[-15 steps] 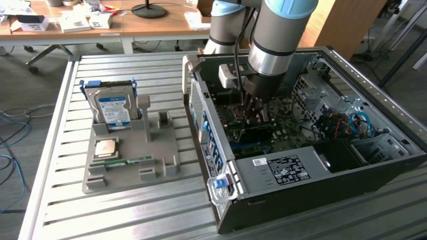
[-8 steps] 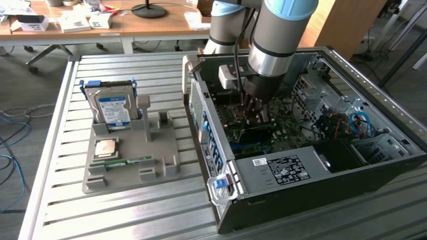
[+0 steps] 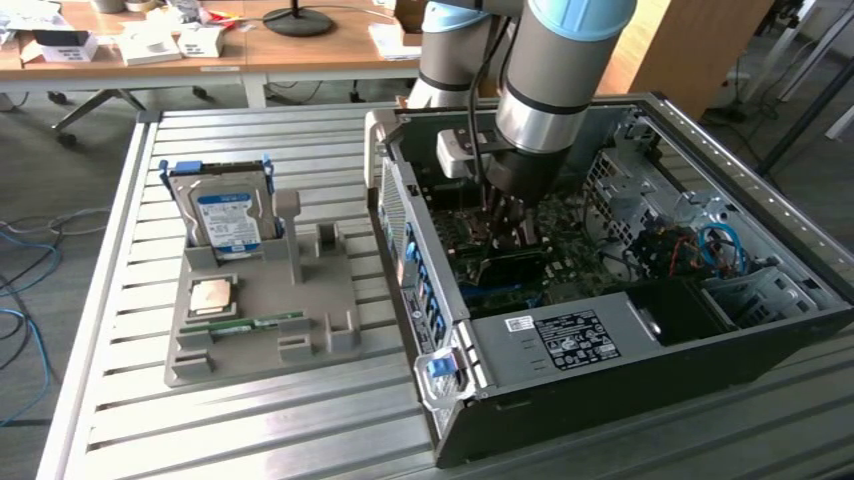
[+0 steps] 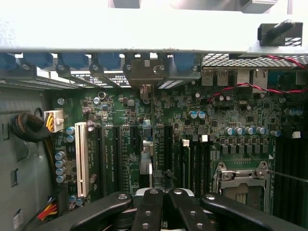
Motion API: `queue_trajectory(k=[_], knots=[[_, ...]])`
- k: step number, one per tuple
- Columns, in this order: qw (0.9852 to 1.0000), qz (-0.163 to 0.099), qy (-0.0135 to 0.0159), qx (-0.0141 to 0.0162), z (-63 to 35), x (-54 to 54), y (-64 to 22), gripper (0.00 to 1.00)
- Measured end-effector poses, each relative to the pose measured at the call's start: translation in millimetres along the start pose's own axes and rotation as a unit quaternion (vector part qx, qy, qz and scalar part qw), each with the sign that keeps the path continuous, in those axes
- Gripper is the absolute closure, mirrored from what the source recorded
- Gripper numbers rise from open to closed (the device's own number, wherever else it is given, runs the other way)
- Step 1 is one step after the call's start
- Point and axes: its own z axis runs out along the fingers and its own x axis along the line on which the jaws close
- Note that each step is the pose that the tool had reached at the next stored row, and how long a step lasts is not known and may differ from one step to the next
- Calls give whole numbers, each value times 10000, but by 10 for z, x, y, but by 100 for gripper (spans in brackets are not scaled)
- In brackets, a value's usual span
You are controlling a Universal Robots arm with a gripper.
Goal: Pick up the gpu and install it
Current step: 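Press down on the gpu until it lock into place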
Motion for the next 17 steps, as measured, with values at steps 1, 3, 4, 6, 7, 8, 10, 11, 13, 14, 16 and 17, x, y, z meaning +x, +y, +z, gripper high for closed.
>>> queue_trajectory(k=[1,3,4,6,7,8,10,11,13,14,16,17], knots=[[10000,0,0,0,0,0,0,89],[10000,0,0,1,0,0,3,89],[10000,1,0,2,0,0,5,89],[10000,0,-1,3,0,0,6,89],[10000,0,0,5,-1,0,9,89],[10000,1,-1,8,-1,1,13,89],[10000,-1,-1,21,-1,2,28,89],[10000,-1,-2,28,-1,1,37,89],[10000,-2,-2,39,-2,2,54,89],[10000,-2,-2,45,-2,2,62,89],[10000,-3,-3,47,-1,2,64,89],[10000,-3,-3,48,-1,2,64,89]])
